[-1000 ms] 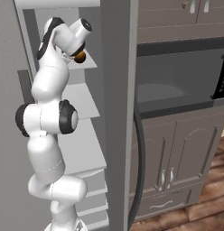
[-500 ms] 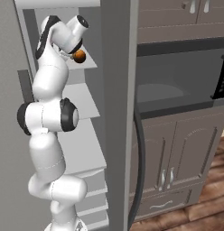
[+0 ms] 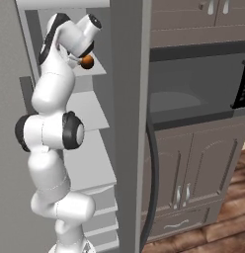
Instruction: Take the bell pepper and orange from the second highest rack and move them to the highest rack where the peach and garlic are located, to maximize freezer space. Close the freezer door after rearranging.
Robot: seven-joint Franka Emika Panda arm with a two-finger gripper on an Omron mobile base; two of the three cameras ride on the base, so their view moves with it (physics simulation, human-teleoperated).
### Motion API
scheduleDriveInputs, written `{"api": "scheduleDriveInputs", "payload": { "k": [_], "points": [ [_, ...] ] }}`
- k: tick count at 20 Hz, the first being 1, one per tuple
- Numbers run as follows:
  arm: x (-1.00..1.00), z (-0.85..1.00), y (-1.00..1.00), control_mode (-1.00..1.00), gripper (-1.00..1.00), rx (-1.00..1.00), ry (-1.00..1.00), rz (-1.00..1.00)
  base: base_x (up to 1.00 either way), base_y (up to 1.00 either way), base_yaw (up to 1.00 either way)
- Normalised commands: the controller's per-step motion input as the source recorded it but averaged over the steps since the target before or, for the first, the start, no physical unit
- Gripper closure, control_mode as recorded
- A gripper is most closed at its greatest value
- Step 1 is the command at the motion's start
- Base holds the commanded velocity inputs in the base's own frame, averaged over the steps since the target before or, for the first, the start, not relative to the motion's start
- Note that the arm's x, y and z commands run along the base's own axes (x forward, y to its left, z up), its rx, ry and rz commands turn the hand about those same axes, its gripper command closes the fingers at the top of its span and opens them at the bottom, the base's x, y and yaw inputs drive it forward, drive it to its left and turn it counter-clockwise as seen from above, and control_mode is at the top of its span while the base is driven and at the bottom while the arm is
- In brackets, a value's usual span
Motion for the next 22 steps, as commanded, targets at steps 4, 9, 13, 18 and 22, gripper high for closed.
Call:
{"api": "scheduleDriveInputs", "payload": {
  "k": [4, 9, 13, 18, 22],
  "points": [
    [-0.80, 0.00, -0.23, -1.00, -1.00, 0.02, -0.25, 0.00, 0.00, 0.00, 0.00],
    [-0.98, -0.06, -0.05, -1.00, -1.00, 0.00, -0.32, 0.00, 0.00, 0.00, 0.00],
    [-1.00, -0.18, 0.00, -1.00, -1.00, 0.00, -0.36, 0.00, 0.00, 0.00, 0.00],
    [-1.00, -0.07, -0.01, -1.00, -1.00, 0.00, -0.43, 0.00, 0.00, 0.00, 0.00],
    [-1.00, 0.00, -0.06, -1.00, -1.00, 0.00, -0.28, 0.00, 0.00, 0.00, 0.00]
  ]
}}
